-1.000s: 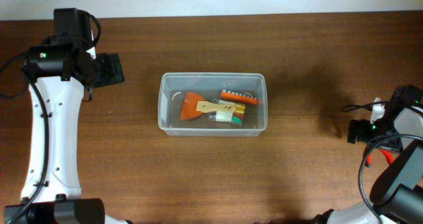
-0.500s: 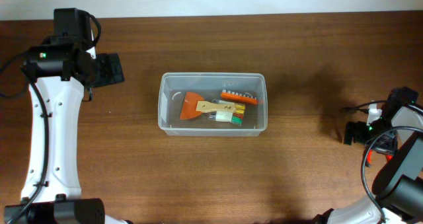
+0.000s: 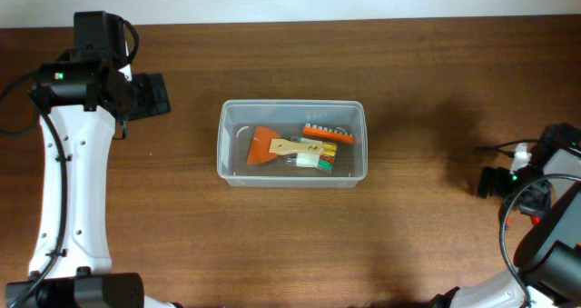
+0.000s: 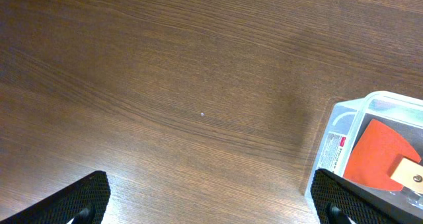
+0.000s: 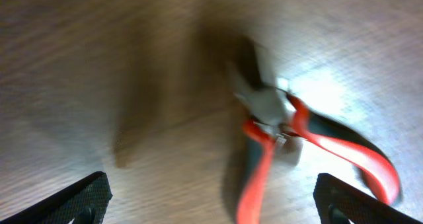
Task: Pack container
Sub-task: 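Lower the right gripper and grasp the red-black pliers by the handles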
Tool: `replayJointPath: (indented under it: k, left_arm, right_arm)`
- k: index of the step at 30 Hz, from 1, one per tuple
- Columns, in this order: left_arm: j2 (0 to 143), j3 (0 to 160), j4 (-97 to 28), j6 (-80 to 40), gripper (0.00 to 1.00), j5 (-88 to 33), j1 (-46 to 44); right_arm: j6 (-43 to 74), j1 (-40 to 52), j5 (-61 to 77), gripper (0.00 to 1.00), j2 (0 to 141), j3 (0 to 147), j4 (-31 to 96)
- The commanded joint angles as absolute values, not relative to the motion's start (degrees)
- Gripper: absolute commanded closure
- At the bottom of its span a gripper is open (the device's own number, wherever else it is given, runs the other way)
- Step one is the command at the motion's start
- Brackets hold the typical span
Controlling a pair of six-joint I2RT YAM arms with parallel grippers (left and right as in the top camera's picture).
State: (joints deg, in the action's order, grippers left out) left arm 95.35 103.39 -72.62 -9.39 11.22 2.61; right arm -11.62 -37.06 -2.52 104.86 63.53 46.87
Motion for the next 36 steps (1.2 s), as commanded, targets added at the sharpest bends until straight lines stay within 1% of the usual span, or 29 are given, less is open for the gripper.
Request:
replayJointPath:
  k: [1, 4, 36]
  left_arm:
    - [94.89, 104.22, -72.53, -9.13, 0.01, 11.84, 2.79]
    - [94.89, 104.25, -72.53, -9.13, 0.01, 11.81, 2.79]
    - [94.89, 104.22, -72.53, -9.13, 0.01, 11.84, 2.79]
  right_arm:
    - [-11.16, -38.72, -2.17, 0.01, 105.49, 63.16, 47.24]
    - [-14.72, -38.59, -2.20, 0.02, 105.49, 63.16, 47.53]
    - [-14.31, -38.65, -1.74, 0.01, 108.01, 63.09, 46.35]
